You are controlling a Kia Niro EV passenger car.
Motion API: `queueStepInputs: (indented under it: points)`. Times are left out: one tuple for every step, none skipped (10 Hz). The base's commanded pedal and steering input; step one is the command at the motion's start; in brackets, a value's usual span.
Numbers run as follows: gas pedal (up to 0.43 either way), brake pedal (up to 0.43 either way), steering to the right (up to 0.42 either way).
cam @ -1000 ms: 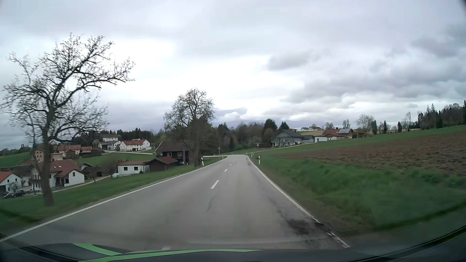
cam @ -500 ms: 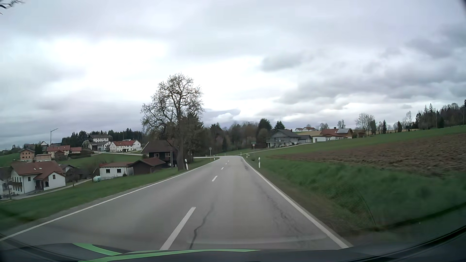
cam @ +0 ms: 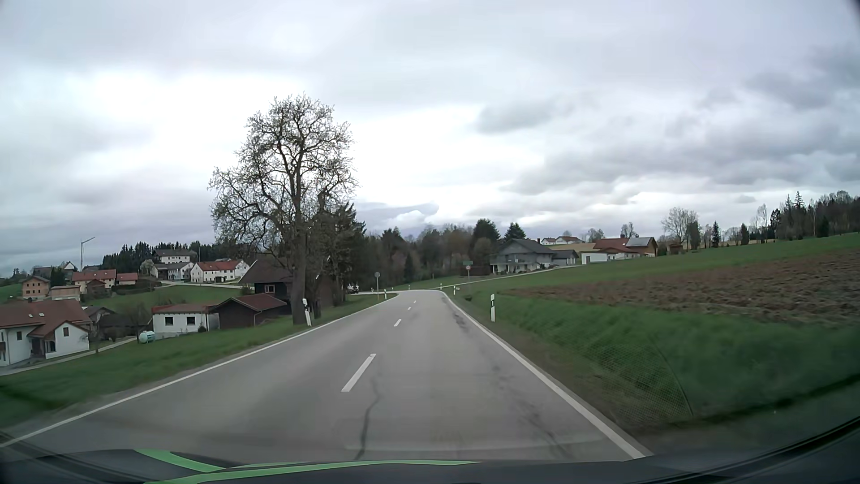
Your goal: Follow the waypoints while adhering to traffic rules and regulations
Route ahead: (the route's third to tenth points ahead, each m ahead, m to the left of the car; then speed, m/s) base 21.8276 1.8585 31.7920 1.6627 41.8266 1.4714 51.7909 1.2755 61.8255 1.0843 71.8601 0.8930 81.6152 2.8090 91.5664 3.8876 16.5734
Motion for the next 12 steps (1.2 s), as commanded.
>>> queueStepInputs:
  points:
    - [0.000,0.000,0.003]
    - [0.000,0.000,0.004]
    - [0.000,0.000,0.003]
    - [0.000,0.000,0.003]
    - [0.000,0.000,0.003]
    - [0.000,0.000,0.003]
    - [0.000,0.000,0.002]
    - [0.000,0.000,0.003]
    - [0.000,0.000,0.003]
    - [0.000,0.000,0.002]
    - [0.000,0.000,0.003]
    - [0.000,0.000,0.002]
